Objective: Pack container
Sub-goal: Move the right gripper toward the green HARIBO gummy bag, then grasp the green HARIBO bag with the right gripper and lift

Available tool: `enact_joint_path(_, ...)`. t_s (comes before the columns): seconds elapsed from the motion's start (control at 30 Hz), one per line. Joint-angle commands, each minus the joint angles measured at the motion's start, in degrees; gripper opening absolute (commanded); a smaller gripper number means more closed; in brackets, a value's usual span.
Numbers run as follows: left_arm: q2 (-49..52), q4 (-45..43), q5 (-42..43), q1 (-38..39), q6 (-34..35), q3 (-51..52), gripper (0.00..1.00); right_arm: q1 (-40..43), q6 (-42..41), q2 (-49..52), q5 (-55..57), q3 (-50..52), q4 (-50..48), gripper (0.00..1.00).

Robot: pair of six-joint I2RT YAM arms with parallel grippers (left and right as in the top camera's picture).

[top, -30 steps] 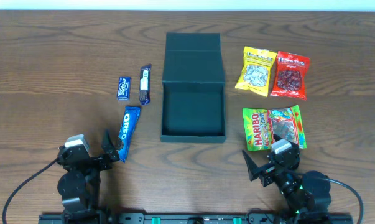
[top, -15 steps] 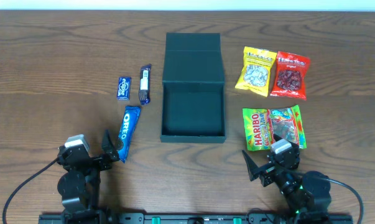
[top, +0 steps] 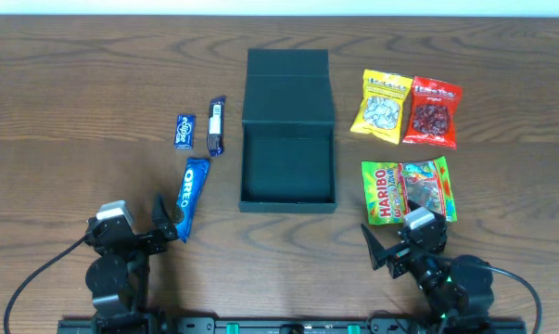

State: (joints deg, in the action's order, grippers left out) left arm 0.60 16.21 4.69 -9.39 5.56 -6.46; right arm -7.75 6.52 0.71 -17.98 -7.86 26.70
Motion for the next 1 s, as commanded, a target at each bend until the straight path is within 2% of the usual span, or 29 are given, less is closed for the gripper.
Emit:
enact_joint_path(0.0, -0.3, 0.4, -0.6, -0.3, -0.9, 1.4, 0.95, -0.5, 0.0, -0.4, 0.6, 0.3, -0.1, 0.99)
enact_joint_path(0.07, -0.3, 0.4, -0.6, -0.3, -0.9, 1.4, 0.95, -0.5, -2.3, -0.4, -1.6, 0.3, -0.3, 0.99)
enact_joint_path(0.17, -0.3, 0.4, -0.6, -0.3, -0.9, 1.4, 0.95, -0.5, -12.3, -0.4, -3.5, 0.3, -1.2, 0.99)
enact_joint_path(0.27, -0.3, 0.4, -0.6, -0.3, -0.9, 1.4, 0.95, -0.5, -32.4, -0.4, -3.6, 0.3, -0.7, 0.99)
enact_joint_path(0.3, -0.3, 0.4, -0.6, -0.3, -0.9, 1.4, 0.95, -0.5, -42.9, -0.4, -5.9, 0.3, 0.1, 0.99)
enact_joint_path(0.33, -0.3, 0.4, -0.6, -0.3, -0.9, 1.4, 0.95, -0.5, -49.8, -0.4, -9.1, 0.3, -0.1, 0.99)
enact_joint_path(0.47, -0.3, 0.4, -0.6, -0.3, -0.9, 1.4, 0.95, -0.5, -63.7, -0.4, -9.1, 0.3, -0.5, 0.99)
enact_joint_path(0.53, -0.3, 0.4, -0.6, -0.3, -0.9, 1.4, 0.95, -0.5, -63.6, -0.4, -9.1, 0.3, -1.8, 0.99)
enact_joint_path(0.63, -0.3, 0.4, -0.6, -0.3, -0.9, 1.4, 0.95, -0.5, -53.2, -0.3, -9.3, 0.3, -11.0, 0.99)
enact_joint_path(0.73, -0.3, 0.4, -0.6, -0.3, -0.9, 1.4, 0.95, 0.5, -52.8, 2.4, -7.0, -0.3, -16.9, 0.99)
enact_joint_path(0.83, -0.3, 0.4, -0.6, -0.3, -0.9, 1.4, 0.95, 2.3, -46.9, 9.4, -5.8, -4.0, -16.8, 0.99)
enact_joint_path(0.97, -0.3, 0.4, -0.6, -0.3, -0.9, 1.4, 0.95, 5.9, -42.4, 26.6, -5.6, -14.2, -15.4, 0.99)
